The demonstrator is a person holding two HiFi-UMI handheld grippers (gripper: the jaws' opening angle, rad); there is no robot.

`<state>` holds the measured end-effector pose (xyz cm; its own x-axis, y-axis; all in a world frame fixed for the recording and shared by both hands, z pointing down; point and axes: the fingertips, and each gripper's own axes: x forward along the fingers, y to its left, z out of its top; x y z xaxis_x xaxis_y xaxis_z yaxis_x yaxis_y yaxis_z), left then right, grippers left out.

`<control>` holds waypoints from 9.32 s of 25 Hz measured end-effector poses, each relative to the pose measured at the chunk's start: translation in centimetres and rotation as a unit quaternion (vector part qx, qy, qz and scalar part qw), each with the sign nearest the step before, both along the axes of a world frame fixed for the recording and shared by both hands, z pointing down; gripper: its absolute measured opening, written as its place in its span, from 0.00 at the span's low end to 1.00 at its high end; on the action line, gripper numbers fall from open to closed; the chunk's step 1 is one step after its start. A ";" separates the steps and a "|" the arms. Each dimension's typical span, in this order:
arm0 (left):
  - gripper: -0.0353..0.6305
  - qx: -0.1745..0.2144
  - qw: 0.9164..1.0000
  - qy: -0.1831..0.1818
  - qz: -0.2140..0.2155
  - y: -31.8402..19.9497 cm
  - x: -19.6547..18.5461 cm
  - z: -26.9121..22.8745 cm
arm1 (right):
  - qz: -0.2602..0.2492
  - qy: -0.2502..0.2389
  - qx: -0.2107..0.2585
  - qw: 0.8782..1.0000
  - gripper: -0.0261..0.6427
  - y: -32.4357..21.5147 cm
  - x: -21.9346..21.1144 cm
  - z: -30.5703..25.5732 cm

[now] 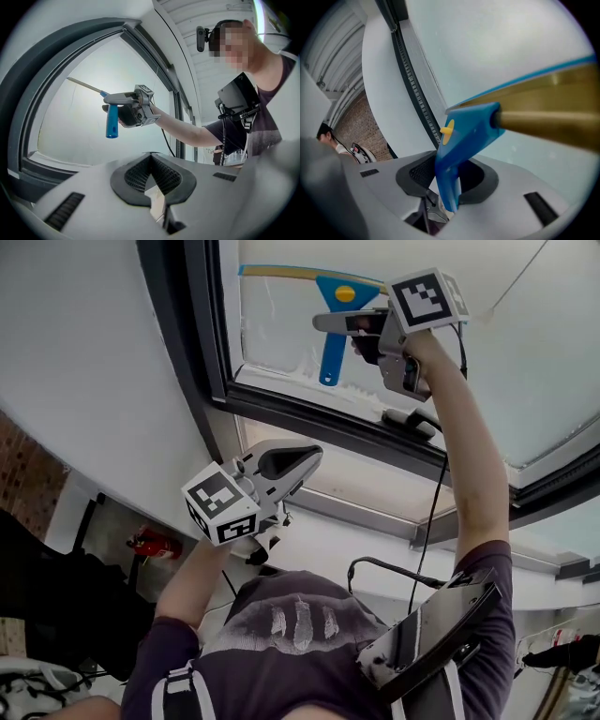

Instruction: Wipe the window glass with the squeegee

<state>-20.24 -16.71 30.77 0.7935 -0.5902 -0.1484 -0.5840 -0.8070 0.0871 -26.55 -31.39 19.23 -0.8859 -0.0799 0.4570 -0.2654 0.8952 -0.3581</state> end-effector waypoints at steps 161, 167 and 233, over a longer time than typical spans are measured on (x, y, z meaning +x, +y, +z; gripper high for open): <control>0.40 0.011 0.997 -0.051 0.055 -5.3 16.0 -0.8 | -0.019 -0.036 -0.058 0.997 0.22 5.0 17.7 5.7; 0.40 0.018 0.996 -0.051 0.071 -5.3 17.2 -1.0 | -0.060 -0.064 -0.031 0.996 0.22 8.1 16.8 4.5; 0.38 0.106 0.977 -0.014 0.185 1.8 30.9 -8.1 | 0.121 -0.449 0.115 0.878 0.22 2.3 43.3 -20.3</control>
